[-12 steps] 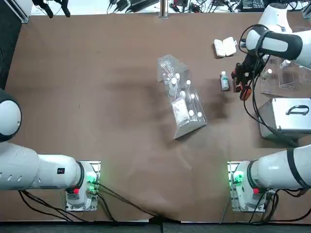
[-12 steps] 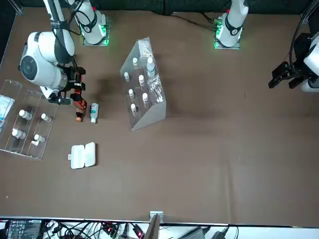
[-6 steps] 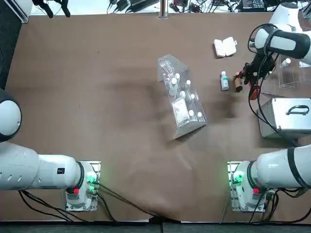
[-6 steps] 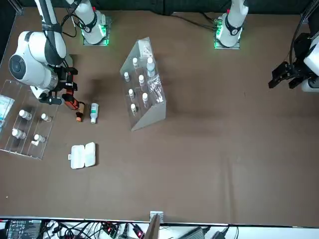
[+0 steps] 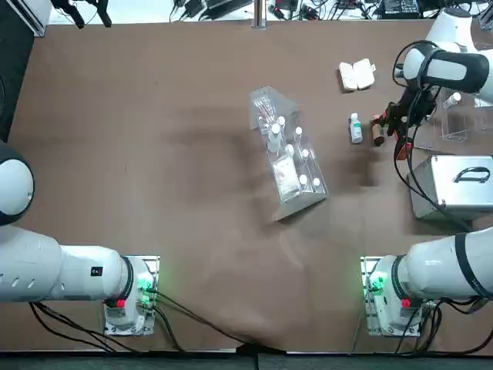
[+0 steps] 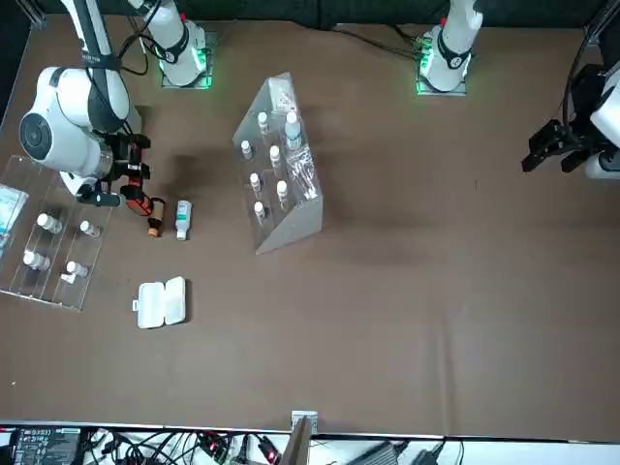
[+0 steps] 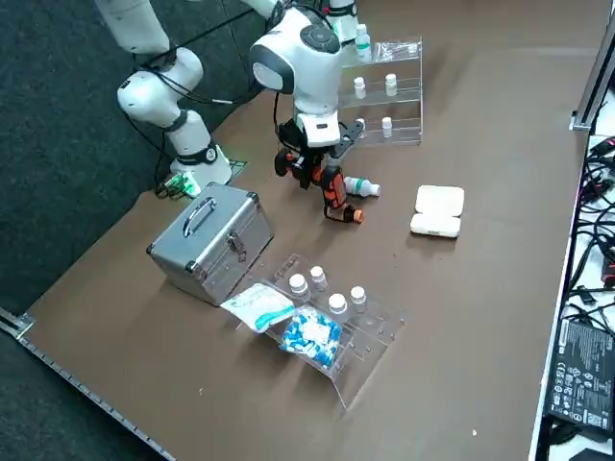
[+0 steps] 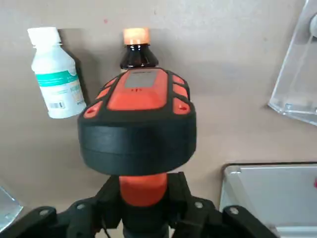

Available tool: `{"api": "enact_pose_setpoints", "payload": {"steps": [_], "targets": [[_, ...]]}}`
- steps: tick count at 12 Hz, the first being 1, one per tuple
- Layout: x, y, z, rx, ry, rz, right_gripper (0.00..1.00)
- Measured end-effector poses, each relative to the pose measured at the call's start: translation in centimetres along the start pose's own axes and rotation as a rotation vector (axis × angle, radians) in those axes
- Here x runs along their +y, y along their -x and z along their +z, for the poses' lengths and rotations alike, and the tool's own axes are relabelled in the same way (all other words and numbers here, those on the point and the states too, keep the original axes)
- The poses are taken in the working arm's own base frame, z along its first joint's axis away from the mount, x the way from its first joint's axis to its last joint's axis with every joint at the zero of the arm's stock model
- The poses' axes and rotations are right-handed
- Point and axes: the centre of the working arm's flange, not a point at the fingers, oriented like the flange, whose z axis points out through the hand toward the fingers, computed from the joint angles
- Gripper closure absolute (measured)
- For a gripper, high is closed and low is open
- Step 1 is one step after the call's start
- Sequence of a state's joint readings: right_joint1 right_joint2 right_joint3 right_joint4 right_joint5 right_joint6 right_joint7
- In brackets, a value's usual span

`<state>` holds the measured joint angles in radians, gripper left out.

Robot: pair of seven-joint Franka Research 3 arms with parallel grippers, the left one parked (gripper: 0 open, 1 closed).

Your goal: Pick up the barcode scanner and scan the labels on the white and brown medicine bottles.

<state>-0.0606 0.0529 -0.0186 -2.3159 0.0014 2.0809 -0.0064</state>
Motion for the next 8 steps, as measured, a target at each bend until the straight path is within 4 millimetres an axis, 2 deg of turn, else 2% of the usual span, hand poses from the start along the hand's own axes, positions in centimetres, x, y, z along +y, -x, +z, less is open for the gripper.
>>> {"api": "enact_pose_setpoints", "payload": {"steps": [3, 8], "targets": [[0.05, -0.28, 0.73, -0.007, 0.000, -0.007, 0.57], [0.03, -0.43, 0.59, -0.002, 0.000, -0.009, 0.57]]}}
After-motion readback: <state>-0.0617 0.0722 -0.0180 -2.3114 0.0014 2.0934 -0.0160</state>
